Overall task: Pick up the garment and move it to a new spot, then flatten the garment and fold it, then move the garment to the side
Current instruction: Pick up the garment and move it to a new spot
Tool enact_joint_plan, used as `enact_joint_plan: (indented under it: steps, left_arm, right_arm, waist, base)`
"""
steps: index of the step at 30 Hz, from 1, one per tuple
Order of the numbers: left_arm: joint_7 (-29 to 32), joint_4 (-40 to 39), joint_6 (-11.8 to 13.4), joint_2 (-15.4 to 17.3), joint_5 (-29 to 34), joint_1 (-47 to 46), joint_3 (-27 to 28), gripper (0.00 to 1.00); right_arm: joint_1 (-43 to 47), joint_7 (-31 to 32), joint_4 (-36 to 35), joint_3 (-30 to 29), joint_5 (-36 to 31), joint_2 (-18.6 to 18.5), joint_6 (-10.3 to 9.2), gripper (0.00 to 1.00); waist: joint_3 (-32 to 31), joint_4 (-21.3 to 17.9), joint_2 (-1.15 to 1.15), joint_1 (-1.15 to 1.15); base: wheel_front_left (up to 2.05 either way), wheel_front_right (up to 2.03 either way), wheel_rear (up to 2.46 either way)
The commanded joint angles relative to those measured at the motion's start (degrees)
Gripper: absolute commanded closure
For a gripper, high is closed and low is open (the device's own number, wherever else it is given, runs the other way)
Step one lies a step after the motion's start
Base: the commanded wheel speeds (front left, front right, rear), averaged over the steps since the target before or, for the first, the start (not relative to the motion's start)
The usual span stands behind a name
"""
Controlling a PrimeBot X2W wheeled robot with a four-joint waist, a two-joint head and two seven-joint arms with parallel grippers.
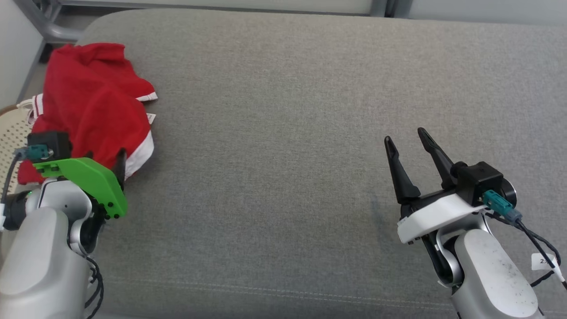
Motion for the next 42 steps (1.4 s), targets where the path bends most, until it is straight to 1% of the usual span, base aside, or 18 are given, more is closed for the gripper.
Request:
enact_joint_plan:
  steps: [1,8,10,11,12,13,14,15,17,19,22,24,27,28,32,35,39,42]
  left_arm:
    - [0.38,1.32,-0.61,0.69,-0.44,-1.85,-0.06,0.0]
    - [3.99,8.82,-2.41,3.06,-1.66,-6.11,-0.9,0.0]
    - [4.9,10.65,-2.42,3.23,-2.38,-6.92,-0.78,0.0]
    - [5.51,11.58,-2.03,3.34,-2.29,-7.2,-0.8,0.0]
    - [6.18,12.6,-1.97,3.45,-2.48,-7.57,-0.78,0.2]
    - [6.8,13.38,-1.87,3.45,-2.75,-7.91,-0.69,0.62]
    - [6.9,13.97,-1.8,3.61,-2.67,-8.32,-0.71,1.0]
    - [6.86,14.56,-1.65,3.71,-2.64,-8.64,-0.69,1.0]
    - [4.63,14.67,-0.88,4.57,-1.63,-9.36,-0.69,1.0]
    - [3.71,14.74,-0.69,4.56,-1.46,-9.5,-0.69,1.0]
    - [-2.31,13.02,0.4,4.63,-0.24,-10.4,-0.62,1.0]
    - [-3.33,12.44,0.85,4.84,0.2,-10.53,-0.71,1.0]
    - [-6.81,10.02,1.71,4.58,0.17,-10.67,-0.06,1.0]
    - [-7.5,9.08,1.45,4.08,-0.57,-10.52,0.27,1.0]
    - [-10.33,3.64,2.06,3.61,0.06,-9.26,-0.06,1.0]
    - [-11.3,-1.73,2.63,2.9,0.84,-7.18,-0.86,1.0]
    - [-10.62,-9.67,3.88,1.17,1.34,-3.74,-2.6,1.0]
    - [-9.38,-15.39,4.29,-1.14,1.1,-1.07,-4.69,1.0]
  right_arm:
    - [-1.08,-0.45,-0.03,-0.14,-0.17,-0.11,0.0,0.0]
    - [-3.13,-1.22,0.88,0.36,0.61,0.43,0.0,0.0]
    - [-3.6,-1.47,1.22,0.57,0.82,0.6,0.0,0.0]
    - [-3.69,-1.57,1.36,0.64,0.83,0.66,0.0,0.0]
    - [-3.8,-1.63,1.56,0.73,0.84,0.73,0.0,0.0]
    - [-4.0,-1.71,1.74,0.77,0.87,0.81,0.0,0.0]
    - [-4.24,-1.83,1.89,0.8,0.91,0.86,0.0,0.0]
    - [-4.41,-1.96,2.03,0.87,0.95,0.9,0.0,0.0]
    - [-4.44,-2.07,2.37,0.87,1.01,0.92,0.0,0.0]
    - [-4.34,-2.15,2.54,0.74,1.12,0.91,0.0,0.0]
    - [-3.3,-2.3,3.15,0.12,1.15,0.73,0.0,0.0]
    - [-3.07,-2.36,3.3,0.0,1.06,0.75,0.0,0.0]
    - [-2.49,-2.45,3.37,-0.34,1.12,0.81,0.0,0.0]
    - [-2.25,-2.46,3.33,-0.5,1.12,0.87,0.0,0.0]
    - [-1.57,-2.48,2.44,-2.4,0.35,1.11,0.0,0.0]
    - [-0.61,-2.46,2.06,-3.57,-0.16,1.21,0.0,0.0]
    - [0.19,-2.48,1.19,-4.81,-0.59,1.47,0.0,0.0]
    - [0.74,-2.48,0.6,-5.73,-0.94,1.72,0.0,0.0]
  waist:
    - [4.79,-4.54,0.0,0.0]
    - [7.19,-6.6,0.0,0.0]
    - [7.46,-6.94,0.0,0.0]
    - [7.53,-7.03,0.0,0.0]
    - [7.61,-7.13,0.0,0.0]
    - [7.66,-7.23,0.0,0.0]
    - [7.67,-7.32,0.0,0.0]
    - [7.59,-7.39,0.0,0.0]
    - [7.3,-7.44,0.0,0.0]
    - [7.04,-7.38,0.0,0.0]
    - [5.44,-6.78,0.0,0.0]
    - [4.96,-6.64,0.0,0.0]
    - [3.37,-6.28,0.0,0.0]
    - [2.86,-6.2,0.0,0.0]
    - [1.04,-6.0,0.0,0.0]
    - [-0.2,-6.55,0.0,0.0]
    - [-1.34,-7.8,0.0,0.0]
    - [-1.64,-9.03,0.0,0.0]
  base:
    - [0.0,0.0,0.0]
    - [0.0,0.0,0.0]
    - [0.0,0.0,0.0]
    - [0.0,0.0,0.0]
    - [0.0,0.0,0.0]
    - [0.0,0.0,0.0]
    - [0.0,0.0,0.0]
    - [0.0,0.0,0.0]
    - [0.0,0.0,0.0]
    - [0.0,0.0,0.0]
    - [0.0,0.0,0.0]
    - [0.0,0.0,0.0]
    - [0.0,0.0,0.0]
    - [0.0,0.0,0.0]
    - [0.0,0.0,0.0]
    - [0.0,0.0,0.0]
    - [0.0,0.0,0.0]
    - [0.0,0.0,0.0]
